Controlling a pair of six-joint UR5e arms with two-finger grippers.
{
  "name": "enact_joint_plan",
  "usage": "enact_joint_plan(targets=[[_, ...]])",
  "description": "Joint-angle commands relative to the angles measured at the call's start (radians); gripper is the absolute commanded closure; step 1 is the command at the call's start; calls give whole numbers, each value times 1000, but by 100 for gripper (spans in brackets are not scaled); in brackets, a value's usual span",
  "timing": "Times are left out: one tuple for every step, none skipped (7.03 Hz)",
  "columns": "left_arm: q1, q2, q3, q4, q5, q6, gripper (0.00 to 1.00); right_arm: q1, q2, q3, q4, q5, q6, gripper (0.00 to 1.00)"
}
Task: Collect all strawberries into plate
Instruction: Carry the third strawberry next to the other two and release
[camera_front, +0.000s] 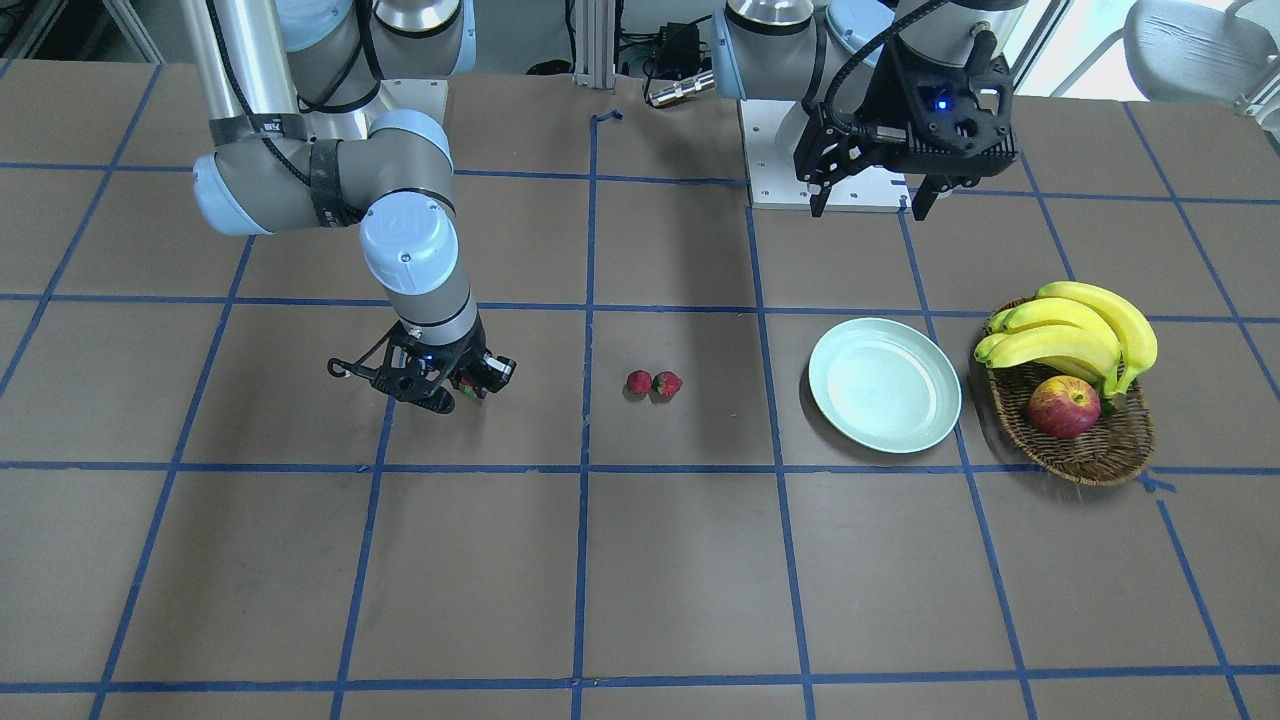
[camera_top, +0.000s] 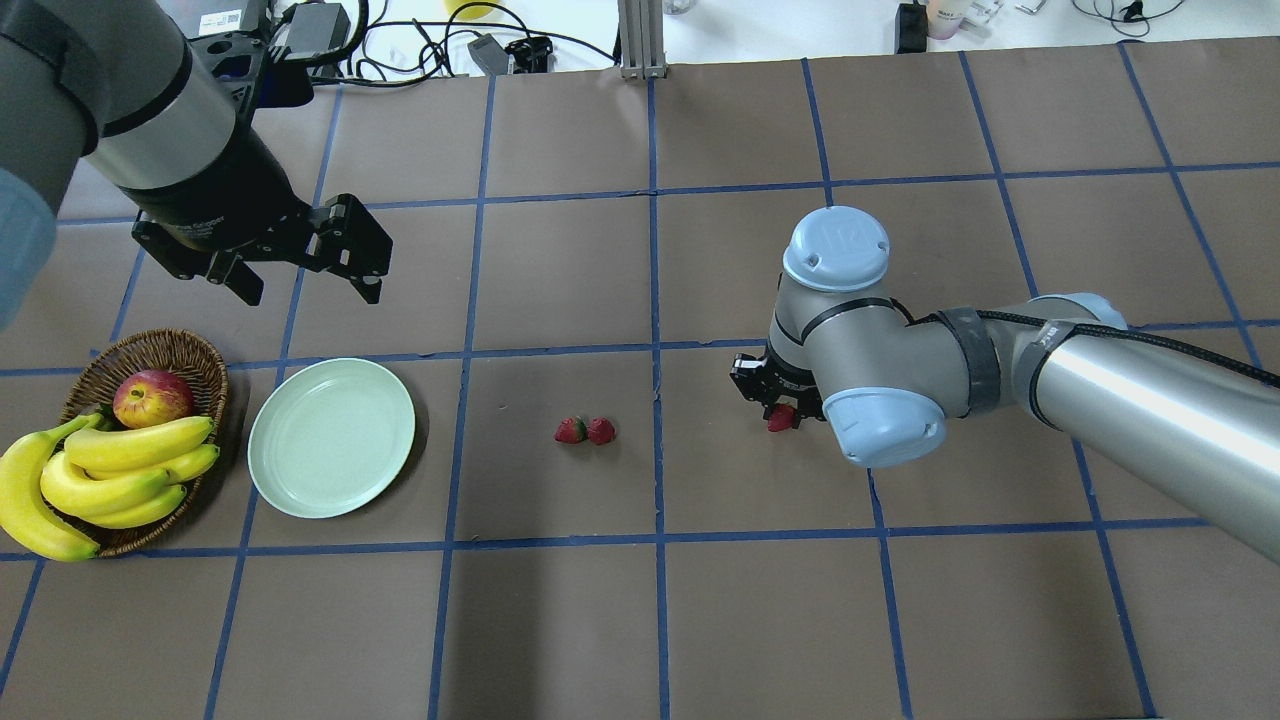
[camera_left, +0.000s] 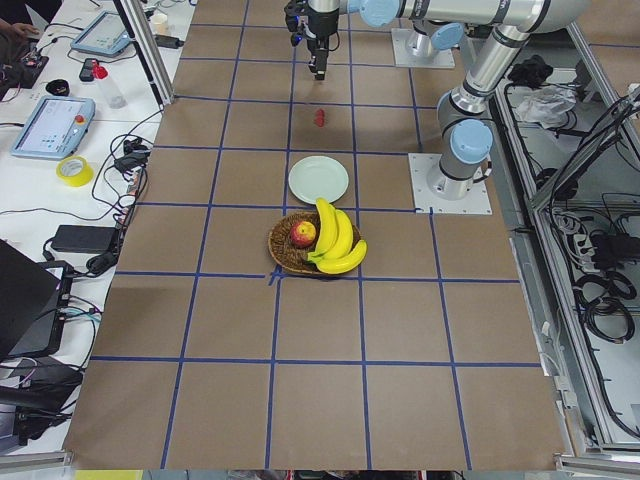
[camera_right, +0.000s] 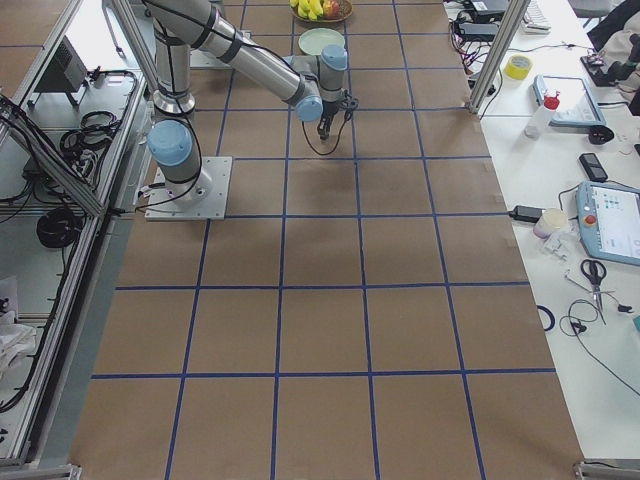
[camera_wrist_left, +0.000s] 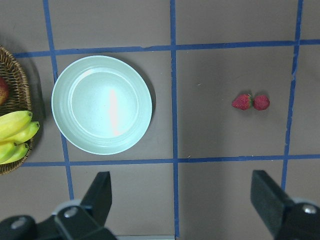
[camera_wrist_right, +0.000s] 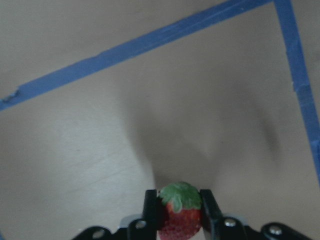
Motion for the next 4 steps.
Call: enact_joint_plan(targets=[[0, 0, -1, 0, -5, -4, 0, 90, 37, -148, 24, 127, 165, 100], [-2, -6, -7, -3, -2, -14, 0, 162, 110, -255, 32, 132, 284, 100], [-2, -3, -22, 0, -12, -14, 0, 216, 180, -347, 37, 132, 358, 100], [-3, -1, -45, 0, 0, -14, 0, 245, 232, -378, 31, 132, 412, 100]])
